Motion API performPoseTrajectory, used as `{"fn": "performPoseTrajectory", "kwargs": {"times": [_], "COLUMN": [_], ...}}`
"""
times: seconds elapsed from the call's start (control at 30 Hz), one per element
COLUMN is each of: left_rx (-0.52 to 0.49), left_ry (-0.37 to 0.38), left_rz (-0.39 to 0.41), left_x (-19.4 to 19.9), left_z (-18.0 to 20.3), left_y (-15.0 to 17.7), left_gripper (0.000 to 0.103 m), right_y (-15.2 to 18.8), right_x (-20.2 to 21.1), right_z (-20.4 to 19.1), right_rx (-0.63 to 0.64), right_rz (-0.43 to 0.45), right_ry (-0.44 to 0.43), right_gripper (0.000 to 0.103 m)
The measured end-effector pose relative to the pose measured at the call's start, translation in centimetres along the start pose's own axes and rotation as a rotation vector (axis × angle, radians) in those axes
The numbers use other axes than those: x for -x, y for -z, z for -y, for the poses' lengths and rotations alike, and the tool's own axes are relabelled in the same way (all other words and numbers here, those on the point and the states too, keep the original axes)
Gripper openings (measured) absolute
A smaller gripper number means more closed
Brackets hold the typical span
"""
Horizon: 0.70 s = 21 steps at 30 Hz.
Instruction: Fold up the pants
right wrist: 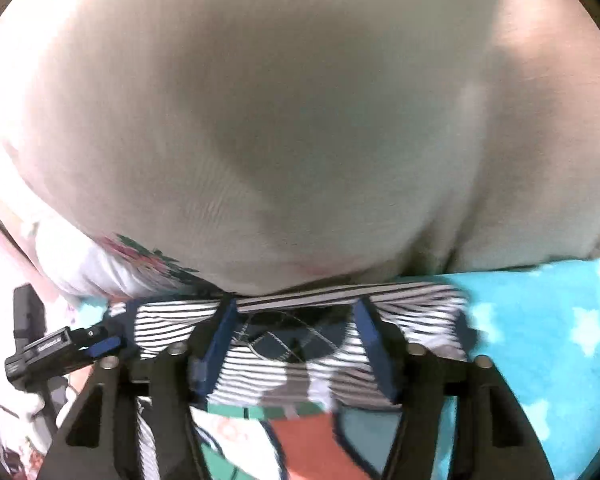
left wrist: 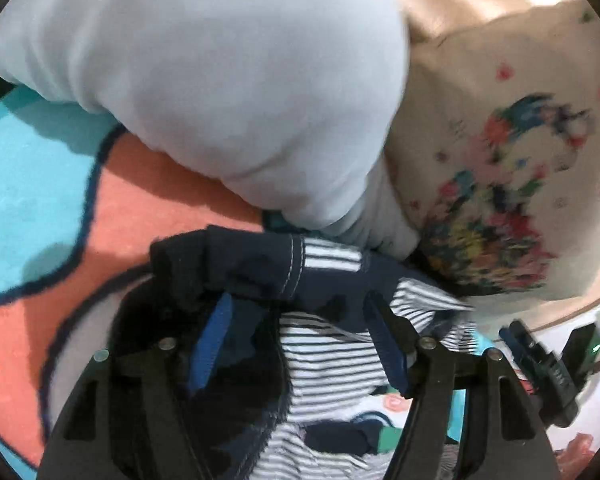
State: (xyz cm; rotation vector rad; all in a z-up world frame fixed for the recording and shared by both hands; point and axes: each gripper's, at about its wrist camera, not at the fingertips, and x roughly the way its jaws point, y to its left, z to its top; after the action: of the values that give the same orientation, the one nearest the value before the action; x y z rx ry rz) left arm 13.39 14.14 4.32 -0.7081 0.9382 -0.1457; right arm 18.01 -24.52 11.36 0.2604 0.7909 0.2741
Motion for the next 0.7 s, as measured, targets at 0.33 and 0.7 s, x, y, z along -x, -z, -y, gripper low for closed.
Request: {"fn": "performPoseTrajectory", "kwargs": {"times": [0.33,0.7], "left_rx": [-0.015,0.05], "left_ry": [0.111,0.046], "left_rz": [0.047,0.074], "left_x": [7.7,10.6], "left_z": [0.1,-3.5], "left_y": [5.8,8.2], "left_gripper": [0.068,0.068], "right_y": [4.8,4.6], "right_x": [-2.9,0.5], "right_z": [9.9,8.9], "right_rx": [-0.321,-0.458], "right_rz": [-0.167,-0.084], "right_ry": [-0.04,-0.198], "right_gripper": [0.076,0.009]}}
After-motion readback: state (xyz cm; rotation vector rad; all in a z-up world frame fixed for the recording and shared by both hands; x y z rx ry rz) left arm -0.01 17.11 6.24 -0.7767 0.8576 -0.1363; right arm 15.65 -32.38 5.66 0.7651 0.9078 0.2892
